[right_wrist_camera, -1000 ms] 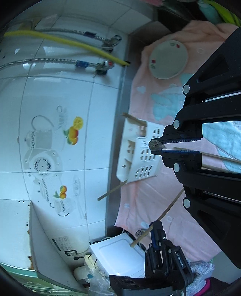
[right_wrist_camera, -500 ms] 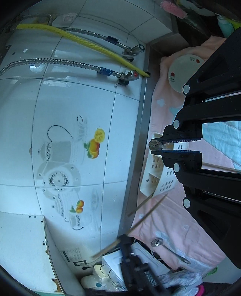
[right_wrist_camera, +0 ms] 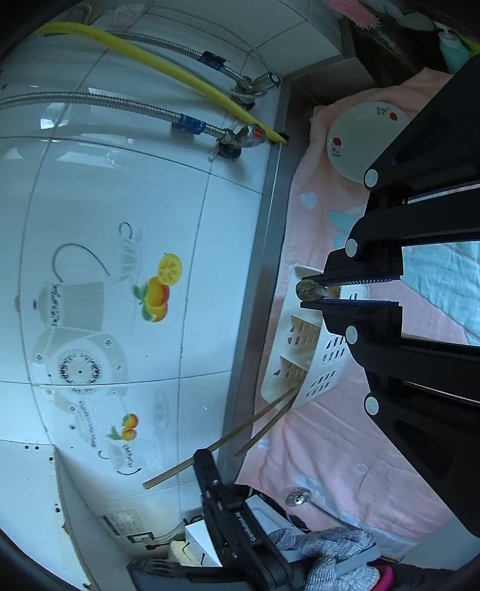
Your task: Organize utensils
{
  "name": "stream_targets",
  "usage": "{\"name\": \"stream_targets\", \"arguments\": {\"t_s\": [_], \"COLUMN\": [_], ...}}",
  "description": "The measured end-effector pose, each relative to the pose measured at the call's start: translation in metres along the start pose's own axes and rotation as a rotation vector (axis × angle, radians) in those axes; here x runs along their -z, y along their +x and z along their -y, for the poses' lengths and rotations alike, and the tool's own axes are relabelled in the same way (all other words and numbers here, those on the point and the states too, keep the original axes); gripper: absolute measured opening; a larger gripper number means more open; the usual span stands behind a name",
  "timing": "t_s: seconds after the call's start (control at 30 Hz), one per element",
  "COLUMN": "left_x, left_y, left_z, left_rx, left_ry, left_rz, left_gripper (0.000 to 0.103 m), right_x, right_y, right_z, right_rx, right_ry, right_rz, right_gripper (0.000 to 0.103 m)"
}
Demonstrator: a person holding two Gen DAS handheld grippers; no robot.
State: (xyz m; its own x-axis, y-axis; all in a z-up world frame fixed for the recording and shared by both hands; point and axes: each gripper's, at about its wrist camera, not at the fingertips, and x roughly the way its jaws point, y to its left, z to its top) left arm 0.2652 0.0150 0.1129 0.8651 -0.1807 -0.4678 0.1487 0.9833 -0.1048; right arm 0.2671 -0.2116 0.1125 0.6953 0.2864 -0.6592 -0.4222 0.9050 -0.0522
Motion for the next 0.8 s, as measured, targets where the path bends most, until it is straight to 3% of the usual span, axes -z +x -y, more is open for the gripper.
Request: {"name": "stream_targets", "arguments": {"t_s": [0.27, 0.53, 0.6, 0.67, 0.8], "left_x": [0.017, 0.018, 0.018, 0.018, 0.019], "left_y": [0.019, 0.016, 0.01, 0.003, -0.012], "left_z": [-0.013, -0.016, -0.016, -0.016, -0.014], "left_rx": [0.011, 0.027, 0.026, 0.029, 0.024], "left_ry": [-0.029, -0.041, -0.04, -0.035, -0.021], "left_rz": [-0.071, -0.075, -0.067, -0.057, -0.033], "left_gripper": [0.006, 0.01, 0.016, 0.029, 0.038], "right_x": [0.001, 0.002, 0.001, 0.0, 0.001], "right_y": [0.025, 0.038, 0.037, 0.034, 0.02], "right_z": [-0.003, 0.0, 0.001, 0.002, 0.003], "right_rx": [-0.003, -0.006, -0.001, 0.007, 0.017], "right_ry": [0.001, 0.033, 0.038, 0.043, 0.057], "right_rz": [-0.045, -0.048, -0.035, -0.022, 0.013], "right_gripper": [0.007, 0.007, 0.007, 0.01, 0.016]}}
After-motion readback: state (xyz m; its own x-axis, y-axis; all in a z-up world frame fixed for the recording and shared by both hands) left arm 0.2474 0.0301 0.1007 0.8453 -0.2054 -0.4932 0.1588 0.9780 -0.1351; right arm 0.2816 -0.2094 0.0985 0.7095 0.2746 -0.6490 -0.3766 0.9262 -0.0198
